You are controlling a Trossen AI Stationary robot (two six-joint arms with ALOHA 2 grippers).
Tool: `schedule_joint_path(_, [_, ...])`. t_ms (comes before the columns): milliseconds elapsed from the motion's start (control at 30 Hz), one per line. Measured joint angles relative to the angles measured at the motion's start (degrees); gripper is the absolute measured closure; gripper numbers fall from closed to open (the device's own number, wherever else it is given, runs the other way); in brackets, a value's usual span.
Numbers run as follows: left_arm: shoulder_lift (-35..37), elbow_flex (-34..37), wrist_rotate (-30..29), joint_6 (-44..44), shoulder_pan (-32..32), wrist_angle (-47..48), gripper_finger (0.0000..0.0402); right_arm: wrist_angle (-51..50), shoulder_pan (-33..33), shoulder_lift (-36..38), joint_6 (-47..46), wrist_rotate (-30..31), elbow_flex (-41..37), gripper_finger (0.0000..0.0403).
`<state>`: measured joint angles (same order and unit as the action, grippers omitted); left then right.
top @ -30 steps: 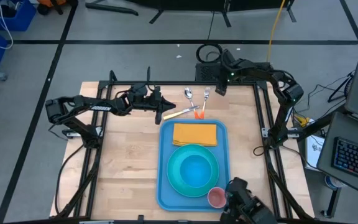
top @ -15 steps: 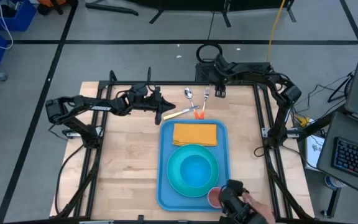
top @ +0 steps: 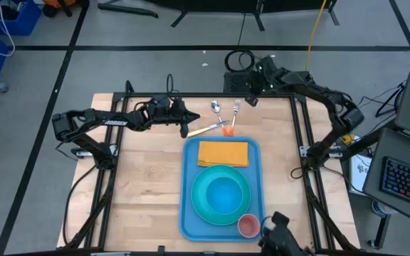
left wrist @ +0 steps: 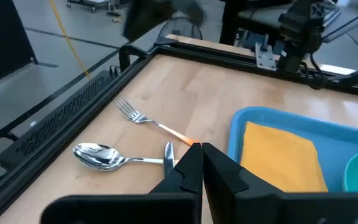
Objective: Set up tray
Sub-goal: Put the orange fork on the yellow napkin on the blue serving tray
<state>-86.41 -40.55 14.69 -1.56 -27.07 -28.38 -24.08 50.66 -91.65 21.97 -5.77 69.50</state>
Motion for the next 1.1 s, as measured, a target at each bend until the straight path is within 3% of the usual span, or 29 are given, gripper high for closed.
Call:
schedule_joint_path(167, [0.00,-4.39,0.41,-3.93,0.04,4.90,0.0398,10.72,-4.44,9.51,-5.11,-0.34,-11.21,0.0398])
schedule_joint_path(333, [0.00,-10.40,-5.09,-12.57,-0.62,12.53,0.0390,19.61,-9.82,19.82,-10.42,-0.36,-21.72,0.0400])
schedule_joint_path(533, [-1.21,-19.61,-2.42,-17.30,-2.32,24.44,0.0393,27.74,-17.33,31.71,-12.98,-0.37,-32.57,0.0401])
schedule_joint_path(700, [-6.85,-29.30,2.69,-18.80,-2.51,32.60,0.0392,35.03,-23.39,40.22,-14.48,-0.21,-41.46,0.0402])
schedule_joint_path(1100, [-27.20,-54.46,3.87,-24.24,-2.32,50.08,0.0247,40.29,-34.16,54.60,-16.75,-0.08,-57.60,0.0402])
